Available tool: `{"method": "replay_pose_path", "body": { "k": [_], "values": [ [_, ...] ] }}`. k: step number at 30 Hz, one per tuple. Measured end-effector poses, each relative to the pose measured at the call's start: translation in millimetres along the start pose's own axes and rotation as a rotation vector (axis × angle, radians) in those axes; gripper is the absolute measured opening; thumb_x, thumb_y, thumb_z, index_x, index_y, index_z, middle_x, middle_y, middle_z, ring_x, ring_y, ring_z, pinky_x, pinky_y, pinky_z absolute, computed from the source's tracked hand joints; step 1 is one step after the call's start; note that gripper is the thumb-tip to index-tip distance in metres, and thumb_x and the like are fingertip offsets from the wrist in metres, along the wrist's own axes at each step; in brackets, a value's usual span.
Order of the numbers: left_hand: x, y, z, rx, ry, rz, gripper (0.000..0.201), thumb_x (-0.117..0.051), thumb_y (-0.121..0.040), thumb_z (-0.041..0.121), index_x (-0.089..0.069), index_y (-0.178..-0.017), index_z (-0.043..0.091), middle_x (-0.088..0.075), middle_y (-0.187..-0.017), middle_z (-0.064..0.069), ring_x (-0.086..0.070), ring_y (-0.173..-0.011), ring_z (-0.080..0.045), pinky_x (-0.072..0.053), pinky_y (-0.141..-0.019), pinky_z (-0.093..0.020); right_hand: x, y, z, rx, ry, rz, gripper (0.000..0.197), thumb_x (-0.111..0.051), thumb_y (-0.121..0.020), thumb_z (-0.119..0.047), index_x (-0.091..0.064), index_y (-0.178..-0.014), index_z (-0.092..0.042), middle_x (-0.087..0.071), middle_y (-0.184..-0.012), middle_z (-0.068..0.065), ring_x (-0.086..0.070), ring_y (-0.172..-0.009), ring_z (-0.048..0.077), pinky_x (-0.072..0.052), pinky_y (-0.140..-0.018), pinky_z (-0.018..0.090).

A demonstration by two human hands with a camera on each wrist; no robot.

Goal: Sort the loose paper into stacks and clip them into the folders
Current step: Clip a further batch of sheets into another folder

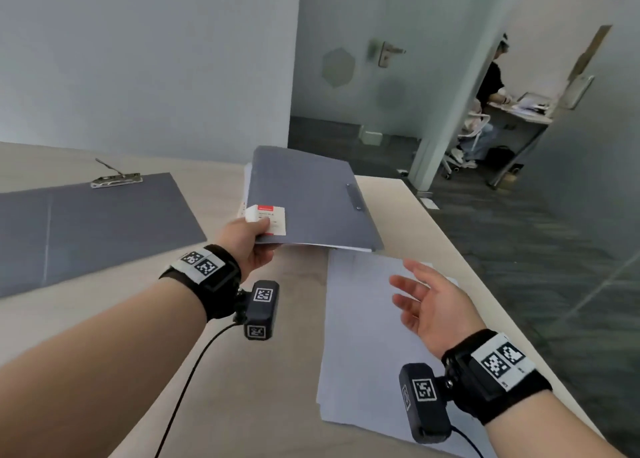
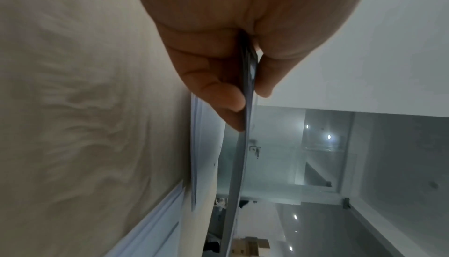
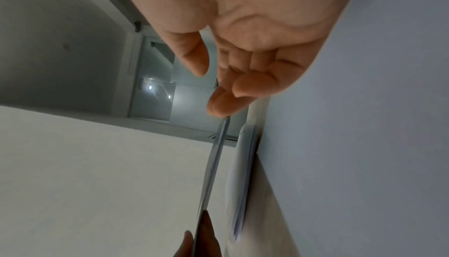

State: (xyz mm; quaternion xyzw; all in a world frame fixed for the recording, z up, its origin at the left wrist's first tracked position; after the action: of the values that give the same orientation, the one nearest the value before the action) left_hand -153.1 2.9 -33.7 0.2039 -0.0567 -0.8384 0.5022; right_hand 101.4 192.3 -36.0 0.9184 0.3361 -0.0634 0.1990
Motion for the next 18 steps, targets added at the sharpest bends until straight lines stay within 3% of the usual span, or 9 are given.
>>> {"method": "replay_pose_path", "body": {
  "k": [5,8,9,11,13,14,16,18],
  "values": [
    [-12,-48,16,0.01,-0.161,0.122,0.014,-0.053,-0.098,0.021,-0.054,-0.108,0.012,-0.061,-0.08,-0.005,-0.063,-0.039,-0.011,-0.047,-0.035,-0.018,20,8,1,0.007,0.113,-0.016,0.022,-0.054,-0.096,-0.028,-0.069,-0.111,-0.021,-0.075,-0.088,0.006,-0.063,-0.062,0.02,-0.038,-0.054,0.028],
    [-11,-56,23,0.02,-0.27,0.166,0.015,-0.06,-0.094,0.028,-0.057,-0.095,0.013,-0.061,-0.083,-0.006,-0.065,-0.054,-0.019,-0.051,-0.036,-0.022,30,13,7,-0.014,0.142,-0.022,0.023,-0.051,-0.097,-0.025,-0.069,-0.112,-0.018,-0.074,-0.088,0.008,-0.063,-0.062,0.02,-0.038,-0.054,0.028],
    [-8,-54,26,0.026,-0.3,0.187,0.019,-0.062,-0.093,0.031,-0.059,-0.099,0.014,-0.061,-0.087,-0.005,-0.064,-0.063,-0.021,-0.055,-0.04,-0.024,32,16,7,-0.022,0.143,-0.02,0.023,-0.051,-0.098,-0.024,-0.069,-0.111,-0.017,-0.074,-0.088,0.008,-0.063,-0.062,0.02,-0.038,-0.054,0.027],
    [4,-50,30,0.023,-0.416,0.242,0.038,-0.067,-0.087,0.039,-0.06,-0.112,0.012,-0.061,-0.099,-0.007,-0.062,-0.081,-0.025,-0.061,-0.065,-0.035,37,21,6,-0.021,0.146,-0.007,0.023,-0.05,-0.098,-0.022,-0.069,-0.11,-0.016,-0.074,-0.087,0.008,-0.064,-0.062,0.02,-0.039,-0.053,0.027],
    [18,-39,36,-0.032,-0.736,0.354,0.064,-0.065,-0.078,0.049,-0.054,-0.13,0.013,-0.06,-0.117,-0.012,-0.062,-0.099,-0.032,-0.055,-0.09,-0.046,44,26,4,-0.003,0.167,0.02,0.022,-0.051,-0.097,-0.021,-0.07,-0.108,-0.015,-0.075,-0.088,0.008,-0.064,-0.065,0.021,-0.039,-0.053,0.027],
    [20,-30,39,-0.091,-0.833,0.384,0.068,-0.063,-0.078,0.049,-0.05,-0.137,0.016,-0.057,-0.128,-0.013,-0.06,-0.108,-0.034,-0.05,-0.096,-0.045,48,29,3,0.013,0.181,0.036,0.021,-0.052,-0.097,-0.021,-0.07,-0.107,-0.014,-0.075,-0.088,0.008,-0.064,-0.067,0.021,-0.04,-0.054,0.028],
    [8,-3,37,-0.216,-0.855,0.314,0.054,-0.061,-0.084,0.038,-0.054,-0.134,0.019,-0.055,-0.135,-0.012,-0.057,-0.114,-0.031,-0.045,-0.1,-0.038,56,38,-1,0.046,0.209,0.068,0.02,-0.055,-0.095,-0.019,-0.071,-0.106,-0.013,-0.075,-0.091,0.008,-0.063,-0.072,0.021,-0.043,-0.057,0.029],
    [-16,29,23,-0.284,-0.851,0.146,0.025,-0.061,-0.089,0.029,-0.067,-0.113,0.022,-0.064,-0.124,-0.01,-0.059,-0.107,-0.028,-0.044,-0.096,-0.035,66,46,-4,0.069,0.229,0.102,0.019,-0.058,-0.094,-0.02,-0.072,-0.105,-0.013,-0.075,-0.1,0.009,-0.063,-0.081,0.02,-0.045,-0.065,0.031]
  ]
}}
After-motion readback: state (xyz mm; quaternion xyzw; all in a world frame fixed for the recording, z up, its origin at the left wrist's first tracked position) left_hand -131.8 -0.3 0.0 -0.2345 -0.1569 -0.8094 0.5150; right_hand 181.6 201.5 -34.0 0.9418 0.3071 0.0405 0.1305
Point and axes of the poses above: each hand's wrist, its own y-axis away from the middle knuckle, its own x-axis out of the back of the hand, z = x × y, the point moved 5 cm from there along -y, towards the middle knuckle
